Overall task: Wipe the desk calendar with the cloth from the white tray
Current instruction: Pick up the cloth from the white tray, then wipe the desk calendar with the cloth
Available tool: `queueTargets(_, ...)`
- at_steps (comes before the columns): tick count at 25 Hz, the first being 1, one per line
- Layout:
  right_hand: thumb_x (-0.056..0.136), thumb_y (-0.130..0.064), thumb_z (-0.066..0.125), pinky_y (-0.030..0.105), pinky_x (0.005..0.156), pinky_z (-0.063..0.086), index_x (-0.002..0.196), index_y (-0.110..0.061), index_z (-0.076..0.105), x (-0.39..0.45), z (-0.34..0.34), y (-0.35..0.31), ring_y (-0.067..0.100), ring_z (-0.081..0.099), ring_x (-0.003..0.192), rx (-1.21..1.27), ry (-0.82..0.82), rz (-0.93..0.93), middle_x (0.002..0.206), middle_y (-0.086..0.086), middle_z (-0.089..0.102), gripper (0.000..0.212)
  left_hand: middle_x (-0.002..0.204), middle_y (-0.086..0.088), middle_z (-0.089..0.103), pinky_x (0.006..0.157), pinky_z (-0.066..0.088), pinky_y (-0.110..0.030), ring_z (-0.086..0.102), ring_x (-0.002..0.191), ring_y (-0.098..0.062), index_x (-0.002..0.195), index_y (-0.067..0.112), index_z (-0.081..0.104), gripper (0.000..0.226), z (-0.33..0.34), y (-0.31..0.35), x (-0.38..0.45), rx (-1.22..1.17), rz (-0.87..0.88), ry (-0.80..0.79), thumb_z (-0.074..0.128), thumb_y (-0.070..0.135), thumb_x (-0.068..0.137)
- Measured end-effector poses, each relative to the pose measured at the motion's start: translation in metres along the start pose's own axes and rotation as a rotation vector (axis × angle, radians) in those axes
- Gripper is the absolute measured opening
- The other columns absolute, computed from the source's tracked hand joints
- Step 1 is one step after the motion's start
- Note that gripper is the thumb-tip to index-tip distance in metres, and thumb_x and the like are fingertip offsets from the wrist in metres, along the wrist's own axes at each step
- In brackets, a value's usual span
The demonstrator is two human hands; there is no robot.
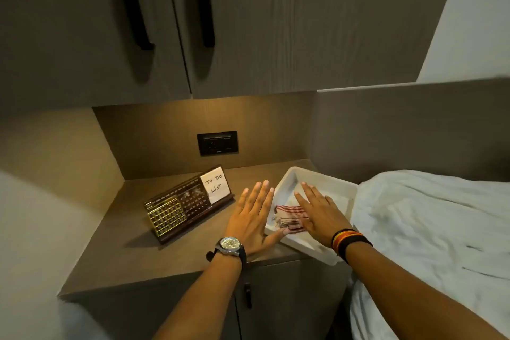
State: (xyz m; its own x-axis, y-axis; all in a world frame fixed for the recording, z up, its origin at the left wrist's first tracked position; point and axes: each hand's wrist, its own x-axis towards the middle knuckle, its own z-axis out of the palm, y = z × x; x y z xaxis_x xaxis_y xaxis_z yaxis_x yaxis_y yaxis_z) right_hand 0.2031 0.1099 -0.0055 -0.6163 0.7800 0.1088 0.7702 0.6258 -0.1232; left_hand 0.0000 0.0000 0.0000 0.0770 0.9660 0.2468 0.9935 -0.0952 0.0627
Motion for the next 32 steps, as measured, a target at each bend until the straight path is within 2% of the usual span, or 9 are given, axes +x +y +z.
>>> queueTargets(3, 0.099, -0.049, 0.055, 0.052, 0.122, 0.019, 0.16, -0.03, 0.012, 0.03, 0.019, 0.019, 0.028, 0.016, 0.154, -0.032, -0.239, -0.024, 0.17, 0.004, 0.01, 0.077, 0.168, -0.004, -0.019, 0.127, -0.005, -0.045, -0.021, 0.154, -0.019, 0.161, 0.017, -0.01, 0.104, 0.031, -0.003, 0.022, -0.013, -0.001, -0.111, 0.008, 0.087, 0.086)
queueTargets(5, 0.096, -0.05, 0.059, 0.05, 0.118, 0.03, 0.159, -0.028, 0.022, 0.043, 0.024, 0.027, 0.03, 0.034, 0.147, -0.023, -0.353, -0.057, 0.166, 0.005, 0.026, 0.076, 0.169, -0.004, -0.016, 0.128, -0.001, -0.045, -0.018, 0.155, -0.018, 0.161, 0.016, -0.008, 0.104, 0.05, -0.008, 0.027, -0.031, 0.013, -0.17, 0.015, 0.086, 0.088)
queueTargets(7, 0.096, -0.046, 0.059, 0.047, 0.111, 0.042, 0.154, -0.026, 0.036, 0.049, 0.027, 0.03, 0.031, 0.051, 0.132, -0.057, -0.372, -0.123, 0.155, 0.006, 0.047, 0.066, 0.17, -0.003, -0.013, 0.128, 0.0, -0.044, -0.015, 0.155, -0.018, 0.162, 0.015, -0.005, 0.102, 0.061, -0.01, 0.029, -0.073, 0.005, -0.217, 0.023, 0.083, 0.09)
queueTargets(11, 0.096, -0.04, 0.059, 0.043, 0.095, 0.055, 0.132, -0.025, 0.059, 0.053, 0.031, 0.022, 0.027, 0.067, 0.103, -0.177, -0.257, -0.181, 0.122, 0.005, 0.07, 0.04, 0.17, -0.004, -0.012, 0.128, 0.002, -0.045, -0.012, 0.156, -0.019, 0.162, 0.015, -0.003, 0.104, 0.062, -0.015, 0.031, -0.104, 0.01, -0.268, 0.019, 0.084, 0.088)
queueTargets(16, 0.091, -0.032, 0.065, 0.045, 0.089, 0.055, 0.117, -0.021, 0.059, 0.056, 0.025, 0.009, 0.032, 0.069, 0.096, -0.024, -0.175, 0.02, 0.114, 0.008, 0.071, 0.029, 0.17, -0.009, -0.007, 0.128, 0.002, -0.048, -0.006, 0.157, -0.023, 0.161, 0.012, 0.0, 0.098, 0.029, -0.052, 0.035, -0.003, 0.091, -0.207, 0.024, 0.079, 0.094)
queueTargets(20, 0.097, -0.025, 0.054, 0.046, 0.069, 0.057, 0.111, -0.024, 0.053, 0.06, 0.003, -0.029, 0.032, 0.066, 0.08, 0.211, 0.251, 0.156, 0.102, 0.008, 0.07, 0.014, 0.17, -0.012, 0.004, 0.127, 0.007, -0.049, 0.003, 0.157, -0.027, 0.161, 0.009, 0.012, 0.098, -0.026, -0.135, 0.029, 0.138, 0.11, -0.088, 0.026, 0.078, 0.094)
queueTargets(24, 0.097, -0.025, 0.061, 0.038, 0.073, 0.058, 0.12, -0.023, 0.056, 0.084, -0.016, -0.114, 0.023, 0.064, 0.086, 0.614, 0.584, 0.293, 0.103, 0.003, 0.07, 0.024, 0.17, -0.009, -0.004, 0.127, 0.002, -0.045, -0.004, 0.157, -0.024, 0.162, 0.011, 0.004, 0.106, -0.069, -0.218, 0.014, 0.202, 0.103, -0.13, 0.035, 0.082, 0.089)
queueTargets(28, 0.097, -0.024, 0.056, 0.04, 0.086, 0.057, 0.133, -0.029, 0.055, 0.106, 0.014, -0.203, 0.021, 0.065, 0.099, 0.877, 0.55, 0.328, 0.116, 0.003, 0.07, 0.036, 0.17, -0.006, -0.011, 0.128, 0.002, -0.045, -0.009, 0.156, -0.02, 0.16, 0.016, -0.01, 0.121, -0.072, -0.274, -0.004, 0.159, 0.094, -0.345, 0.051, 0.083, 0.081)
queueTargets(32, 0.098, -0.026, 0.051, 0.044, 0.09, 0.057, 0.138, -0.028, 0.057, 0.109, 0.061, -0.256, 0.024, 0.065, 0.105, 0.805, 0.46, 0.444, 0.126, 0.005, 0.07, 0.04, 0.17, -0.005, -0.007, 0.124, 0.001, -0.037, -0.004, 0.156, -0.021, 0.16, 0.019, -0.013, 0.129, -0.06, -0.287, -0.016, 0.07, 0.119, -0.42, 0.069, 0.074, 0.076)
